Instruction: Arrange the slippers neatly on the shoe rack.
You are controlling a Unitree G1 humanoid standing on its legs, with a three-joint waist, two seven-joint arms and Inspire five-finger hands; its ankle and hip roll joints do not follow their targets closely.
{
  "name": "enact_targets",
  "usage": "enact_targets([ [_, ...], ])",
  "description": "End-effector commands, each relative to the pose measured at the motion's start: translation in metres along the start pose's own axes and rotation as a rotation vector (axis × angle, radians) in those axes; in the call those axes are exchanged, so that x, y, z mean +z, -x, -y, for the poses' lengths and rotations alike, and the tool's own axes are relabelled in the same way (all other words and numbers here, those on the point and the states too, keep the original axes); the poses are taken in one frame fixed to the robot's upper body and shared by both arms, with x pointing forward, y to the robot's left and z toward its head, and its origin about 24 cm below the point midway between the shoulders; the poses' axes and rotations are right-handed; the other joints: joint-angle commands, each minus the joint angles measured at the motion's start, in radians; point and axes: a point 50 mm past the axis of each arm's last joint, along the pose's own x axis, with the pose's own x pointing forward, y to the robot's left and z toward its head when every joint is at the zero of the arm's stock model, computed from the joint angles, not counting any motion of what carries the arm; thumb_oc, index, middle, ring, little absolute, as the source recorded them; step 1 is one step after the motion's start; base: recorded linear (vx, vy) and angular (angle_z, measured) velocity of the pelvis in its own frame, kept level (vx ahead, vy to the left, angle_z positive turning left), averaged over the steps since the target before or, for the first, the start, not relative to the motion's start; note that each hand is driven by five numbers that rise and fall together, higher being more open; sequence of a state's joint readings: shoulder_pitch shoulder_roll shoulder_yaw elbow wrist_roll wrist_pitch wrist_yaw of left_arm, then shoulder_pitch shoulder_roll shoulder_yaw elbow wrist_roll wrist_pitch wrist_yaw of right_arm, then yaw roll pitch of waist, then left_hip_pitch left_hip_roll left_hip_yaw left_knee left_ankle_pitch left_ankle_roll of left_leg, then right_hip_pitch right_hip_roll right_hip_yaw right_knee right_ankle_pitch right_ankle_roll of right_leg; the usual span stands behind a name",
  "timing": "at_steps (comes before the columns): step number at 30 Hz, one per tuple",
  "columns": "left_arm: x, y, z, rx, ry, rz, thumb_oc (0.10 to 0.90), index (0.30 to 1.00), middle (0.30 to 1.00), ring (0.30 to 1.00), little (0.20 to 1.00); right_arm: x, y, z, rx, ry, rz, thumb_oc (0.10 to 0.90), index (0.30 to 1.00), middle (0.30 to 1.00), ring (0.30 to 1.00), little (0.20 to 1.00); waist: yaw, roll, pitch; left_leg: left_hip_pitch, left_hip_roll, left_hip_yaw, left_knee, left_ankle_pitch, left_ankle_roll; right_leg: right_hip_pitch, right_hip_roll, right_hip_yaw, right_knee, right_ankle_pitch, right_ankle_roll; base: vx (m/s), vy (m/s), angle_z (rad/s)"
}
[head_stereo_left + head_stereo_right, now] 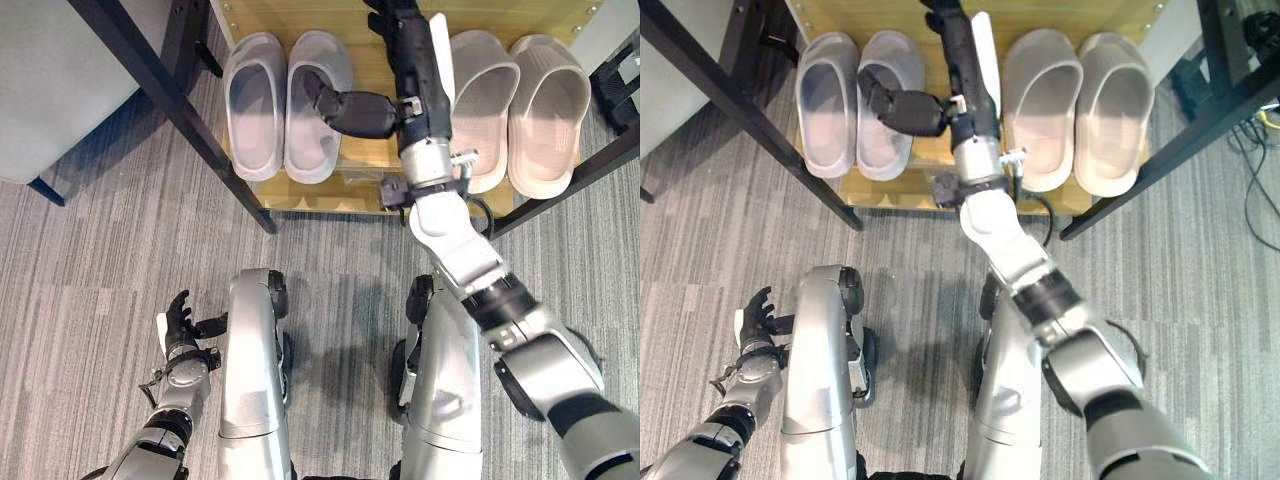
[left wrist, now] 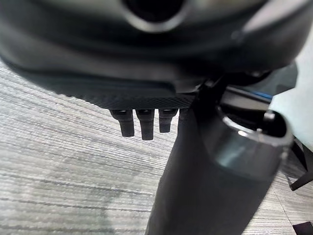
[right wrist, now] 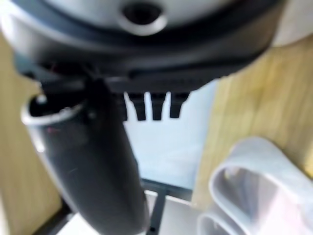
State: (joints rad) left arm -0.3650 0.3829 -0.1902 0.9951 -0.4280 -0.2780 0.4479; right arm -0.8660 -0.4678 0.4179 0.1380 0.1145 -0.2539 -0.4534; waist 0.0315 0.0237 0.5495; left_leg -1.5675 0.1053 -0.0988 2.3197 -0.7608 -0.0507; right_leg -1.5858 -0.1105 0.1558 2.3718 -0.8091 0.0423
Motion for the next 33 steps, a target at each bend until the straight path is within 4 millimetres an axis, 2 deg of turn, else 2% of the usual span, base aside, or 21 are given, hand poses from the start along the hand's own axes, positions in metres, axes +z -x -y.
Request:
enact_targets([
  [1, 0.012, -0.003, -0.023, 0.103, -0.005, 0.101, 0.8, 0.9, 0.9, 0.9, 0.9, 0.082, -0.003, 0.026, -0.115, 0.079, 0.463, 0.8, 0.9, 0.9, 0.9, 0.9, 0.03, -0.017, -0.03, -0.003, -0.048, -0.07, 0.008, -0.003, 0.048, 0.016, -0.039, 0.031, 0.017, 0.037, -0.053, 0.0, 0.0, 0.0],
  [4, 0.017, -0.001, -0.021, 0.108, 0.001, 0.139, 0.8, 0.9, 0.9, 0.9, 0.9, 0.08, 0.027, 0.038, -0.154, 0.243, 0.474, 0.8, 0.9, 0.9, 0.9, 0.9, 0.017, -0.027, -0.03, -0.003, -0.05, -0.07, -0.001, -0.001, 0.052, 0.016, -0.037, 0.027, 0.006, 0.04, -0.054, 0.0, 0.0, 0.0],
  [5, 0.017, -0.001, -0.021, 0.107, 0.0, 0.139, 0.8, 0.9, 0.9, 0.9, 0.9, 0.08, 0.027, 0.038, -0.155, 0.244, 0.473, 0.8, 0.9, 0.9, 0.9, 0.9, 0.018, -0.028, -0.03, -0.003, -0.05, -0.07, -0.001, -0.001, 0.052, 0.016, -0.037, 0.028, 0.006, 0.041, -0.054, 0.04, -0.006, -0.03],
  [6, 0.024, 0.002, -0.016, 0.099, 0.003, 0.186, 0.8, 0.9, 0.9, 0.9, 0.9, 0.077, 0.047, 0.045, -0.186, 0.336, 0.453, 0.8, 0.9, 0.9, 0.9, 0.9, 0.009, -0.041, -0.038, -0.003, -0.049, -0.061, -0.02, 0.002, 0.052, 0.016, -0.036, 0.024, -0.012, 0.05, -0.053, 0.02, -0.002, -0.03],
  [7, 0.024, 0.004, -0.018, 0.107, -0.001, 0.195, 0.8, 0.9, 0.9, 0.9, 0.9, 0.073, 0.056, 0.049, -0.201, 0.399, 0.432, 0.8, 0.9, 0.9, 0.9, 0.9, 0.006, -0.043, -0.05, -0.003, -0.049, -0.059, -0.034, 0.004, 0.052, 0.016, -0.034, 0.022, -0.028, 0.054, -0.053, 0.0, 0.0, 0.0],
  [10, 0.037, 0.006, -0.015, 0.117, 0.006, 0.265, 0.8, 0.9, 0.9, 0.9, 0.9, 0.07, 0.084, 0.051, -0.206, 0.434, 0.375, 0.8, 0.9, 0.9, 0.9, 0.9, -0.005, -0.053, -0.083, -0.003, -0.049, -0.041, -0.123, 0.015, 0.053, 0.016, -0.032, 0.006, -0.117, 0.064, -0.059, -0.08, -0.01, -0.04],
  [12, 0.046, 0.008, -0.017, 0.122, 0.024, 0.315, 0.8, 0.9, 0.9, 0.9, 0.9, 0.065, 0.101, 0.05, -0.177, 0.485, 0.316, 0.8, 0.9, 0.9, 0.9, 0.9, -0.008, -0.057, -0.131, -0.003, -0.05, -0.029, -0.238, 0.041, 0.054, 0.026, -0.033, -0.011, -0.239, 0.089, -0.068, -0.11, -0.009, -0.1],
  [14, 0.055, 0.013, -0.017, 0.112, 0.019, 0.375, 0.8, 0.9, 0.9, 0.9, 0.9, 0.049, 0.117, 0.049, -0.169, 0.466, 0.193, 0.8, 0.9, 0.9, 0.9, 0.9, -0.014, -0.054, -0.189, -0.003, -0.062, -0.024, -0.354, 0.089, 0.06, 0.039, -0.035, -0.024, -0.358, 0.135, -0.07, -0.09, 0.029, -0.05],
  [16, 0.063, 0.019, -0.014, 0.089, 0.01, 0.437, 0.8, 0.9, 0.9, 0.9, 0.9, 0.035, 0.132, 0.049, -0.172, 0.462, 0.085, 0.8, 0.9, 0.9, 0.9, 0.9, -0.019, -0.045, -0.24, -0.003, -0.063, -0.022, -0.459, 0.138, 0.065, 0.048, -0.037, -0.038, -0.452, 0.167, -0.063, -0.06, 0.06, 0.16],
  [17, 0.062, 0.02, -0.014, 0.089, 0.009, 0.436, 0.8, 0.9, 0.9, 0.9, 0.9, 0.035, 0.133, 0.049, -0.172, 0.462, 0.084, 0.8, 0.9, 0.9, 0.9, 0.9, -0.02, -0.044, -0.243, -0.003, -0.064, -0.022, -0.465, 0.144, 0.066, 0.048, -0.038, -0.039, -0.458, 0.173, -0.064, -0.05, 0.059, 0.15],
  [18, 0.067, 0.023, -0.012, 0.077, 0.006, 0.471, 0.8, 0.9, 0.9, 0.9, 0.9, 0.027, 0.142, 0.047, -0.151, 0.487, 0.031, 0.8, 0.9, 0.9, 0.9, 0.9, -0.023, -0.035, -0.279, -0.003, -0.063, -0.024, -0.535, 0.175, 0.067, 0.054, -0.044, -0.053, -0.529, 0.185, -0.058, -0.04, 0.053, 0.09],
  [20, 0.069, 0.026, -0.012, 0.064, 0.006, 0.496, 0.8, 0.9, 0.9, 0.9, 0.9, 0.015, 0.152, 0.047, -0.115, 0.553, -0.021, 0.8, 0.9, 0.9, 0.9, 0.9, -0.027, -0.025, -0.306, -0.002, -0.059, -0.034, -0.595, 0.211, 0.068, 0.061, -0.067, -0.072, -0.597, 0.203, -0.053, -0.01, 0.062, 0.18],
  [22, 0.067, 0.03, -0.015, 0.053, 0.013, 0.503, 0.8, 0.9, 0.9, 0.9, 0.9, 0.005, 0.16, 0.052, -0.077, 0.649, -0.063, 0.8, 0.9, 0.9, 0.9, 0.9, -0.03, -0.02, -0.325, 0.02, -0.05, -0.04, -0.644, 0.231, 0.066, 0.088, -0.081, -0.093, -0.648, 0.21, -0.049, 0.04, 0.018, 0.22],
  [26, 0.045, 0.042, -0.017, -0.008, -0.035, 0.458, 0.8, 0.9, 0.9, 0.9, 0.9, -0.008, 0.179, 0.061, 0.029, 0.769, -0.145, 0.8, 0.9, 0.9, 0.9, 0.9, -0.033, -0.021, -0.336, 0.103, -0.022, -0.047, -0.728, 0.249, 0.055, 0.173, -0.091, -0.123, -0.731, 0.216, -0.041, 0.06, -0.018, 0.01],
  [29, 0.03, 0.046, -0.021, -0.031, -0.069, 0.418, 0.8, 0.9, 0.9, 0.9, 0.9, -0.023, 0.205, 0.063, 0.112, 0.785, -0.27, 0.8, 0.9, 0.9, 0.9, 0.9, -0.037, -0.022, -0.351, 0.172, 0.001, -0.045, -0.79, 0.261, 0.049, 0.239, -0.095, -0.142, -0.8, 0.229, -0.033, 0.04, -0.019, -0.03],
  [30, 0.022, 0.046, -0.018, -0.047, -0.089, 0.383, 0.8, 0.9, 0.9, 0.9, 0.9, -0.038, 0.225, 0.061, 0.14, 0.758, -0.39, 0.8, 0.9, 0.9, 0.9, 0.9, -0.04, -0.025, -0.366, 0.224, 0.014, -0.042, -0.842, 0.273, 0.044, 0.295, -0.093, -0.157, -0.86, 0.236, -0.028, 0.03, -0.028, -0.02],
  [31, 0.022, 0.046, -0.018, -0.046, -0.089, 0.383, 0.8, 0.9, 0.9, 0.9, 0.9, -0.039, 0.226, 0.061, 0.14, 0.757, -0.39, 0.8, 0.9, 0.9, 0.9, 0.9, -0.04, -0.025, -0.364, 0.231, 0.015, -0.043, -0.848, 0.275, 0.044, 0.302, -0.093, -0.159, -0.866, 0.239, -0.029, 0.0, 0.0, 0.0],
  [33, 0.008, 0.047, -0.016, -0.066, -0.126, 0.332, 0.8, 0.9, 0.9, 0.9, 0.9, -0.052, 0.246, 0.062, 0.165, 0.761, -0.496, 0.8, 0.9, 0.9, 0.9, 0.9, -0.045, -0.028, -0.374, 0.284, 0.029, -0.042, -0.897, 0.281, 0.042, 0.353, -0.093, -0.169, -0.918, 0.248, -0.024, 0.02, -0.011, 0.02],
])
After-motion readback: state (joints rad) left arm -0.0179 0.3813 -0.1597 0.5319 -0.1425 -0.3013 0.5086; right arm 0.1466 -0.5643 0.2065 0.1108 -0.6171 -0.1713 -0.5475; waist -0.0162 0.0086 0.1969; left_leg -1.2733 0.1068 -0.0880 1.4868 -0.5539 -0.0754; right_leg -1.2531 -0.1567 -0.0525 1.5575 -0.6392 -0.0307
